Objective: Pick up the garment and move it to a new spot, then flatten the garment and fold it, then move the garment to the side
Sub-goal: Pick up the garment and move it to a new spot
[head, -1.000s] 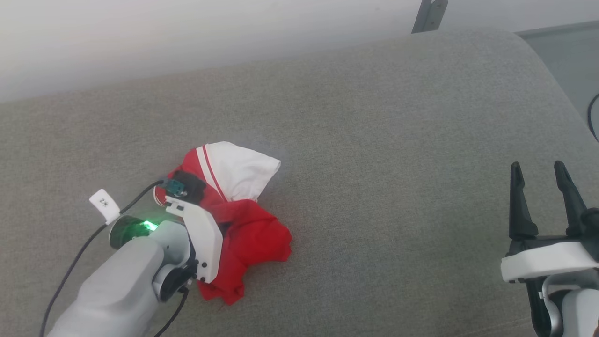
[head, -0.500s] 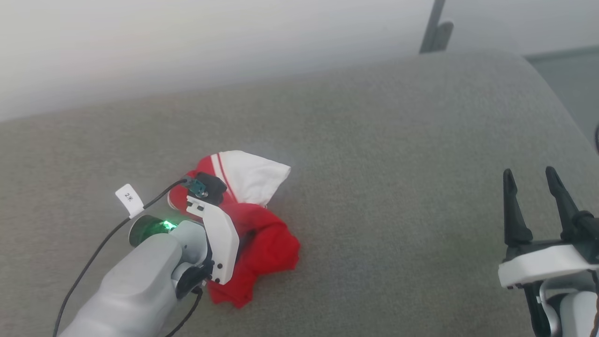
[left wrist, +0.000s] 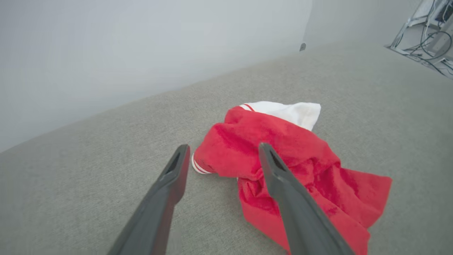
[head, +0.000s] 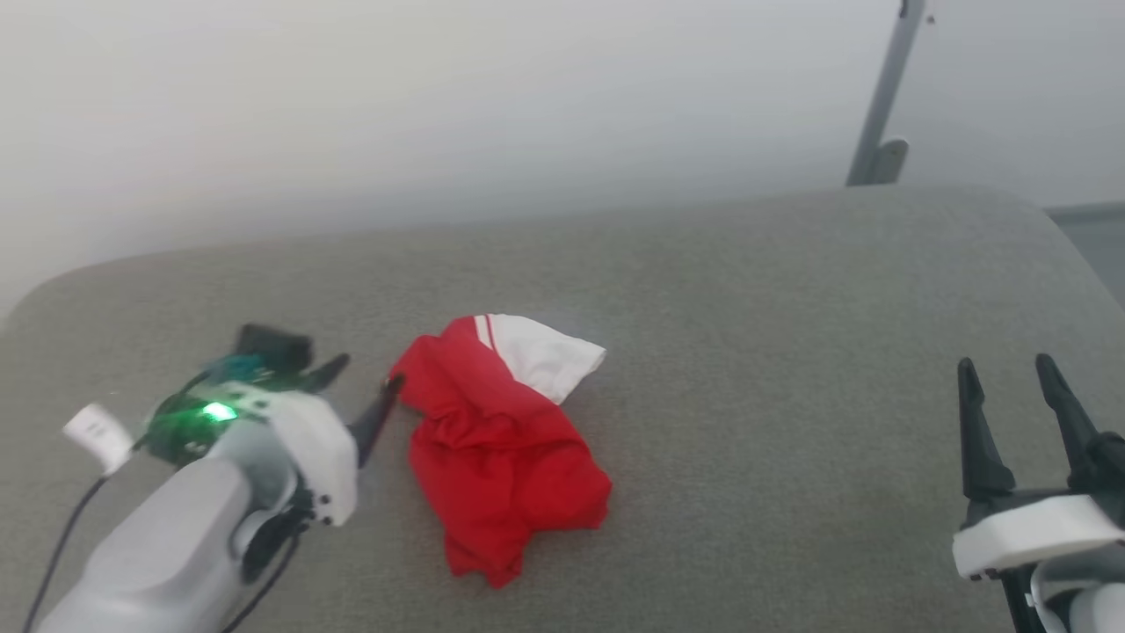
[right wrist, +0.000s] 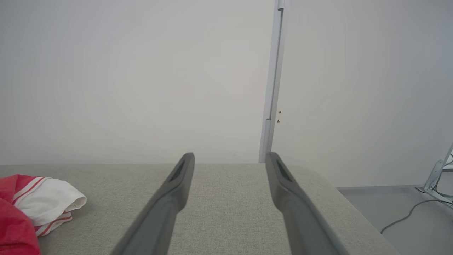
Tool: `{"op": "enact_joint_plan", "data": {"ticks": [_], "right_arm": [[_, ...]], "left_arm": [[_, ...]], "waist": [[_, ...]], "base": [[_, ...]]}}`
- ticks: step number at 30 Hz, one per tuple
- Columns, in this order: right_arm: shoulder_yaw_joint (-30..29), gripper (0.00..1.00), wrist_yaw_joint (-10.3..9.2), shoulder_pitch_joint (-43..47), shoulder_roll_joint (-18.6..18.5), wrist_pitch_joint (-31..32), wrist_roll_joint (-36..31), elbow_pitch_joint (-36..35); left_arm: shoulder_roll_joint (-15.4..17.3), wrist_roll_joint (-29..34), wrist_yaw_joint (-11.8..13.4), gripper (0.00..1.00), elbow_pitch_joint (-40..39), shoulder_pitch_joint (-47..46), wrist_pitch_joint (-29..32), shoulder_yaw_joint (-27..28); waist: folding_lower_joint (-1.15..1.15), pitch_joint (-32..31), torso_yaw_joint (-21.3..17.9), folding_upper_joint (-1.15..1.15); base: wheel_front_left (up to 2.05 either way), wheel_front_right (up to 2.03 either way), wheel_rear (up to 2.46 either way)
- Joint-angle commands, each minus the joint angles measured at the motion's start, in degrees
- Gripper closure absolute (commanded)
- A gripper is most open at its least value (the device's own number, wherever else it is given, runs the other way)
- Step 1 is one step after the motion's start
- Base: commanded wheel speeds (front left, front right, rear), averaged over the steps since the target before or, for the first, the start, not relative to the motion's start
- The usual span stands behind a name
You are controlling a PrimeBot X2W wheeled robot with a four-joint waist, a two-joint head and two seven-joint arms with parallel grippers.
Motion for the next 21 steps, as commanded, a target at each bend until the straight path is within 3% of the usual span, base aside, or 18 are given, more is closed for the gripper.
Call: {"op": "enact_joint_plan", "data": {"ticks": [1,6,15,21], "right_arm": [[-0.4,0.0,-0.02,1.2,-0.2,-0.5,0.4,0.3],[-1.3,0.0,-0.02,2.2,-0.8,-1.1,0.6,0.6],[-2.7,0.0,-0.02,3.5,-1.1,-1.7,0.9,0.7],[-3.7,0.0,-0.02,4.3,-1.0,-2.0,1.1,0.5]], "left_arm": [[1.3,-0.5,1.0,0.0,-1.0,2.2,-3.6,1.7],[4.4,-1.0,3.2,0.0,-3.4,6.6,-11.1,5.1],[7.9,-3.7,6.9,0.0,-8.8,16.9,-14.4,13.1],[8.4,-0.3,9.3,0.0,-16.4,24.5,-14.4,20.9]], "waist": [[0.0,-0.9,1.2,0.0],[0.0,-1.2,2.6,0.0],[0.0,-1.5,4.2,0.0],[0.0,-1.7,5.5,0.0]], "base": [[0.0,0.0,0.0],[0.0,0.0,0.0],[0.0,0.0,0.0],[0.0,0.0,0.0]]}}
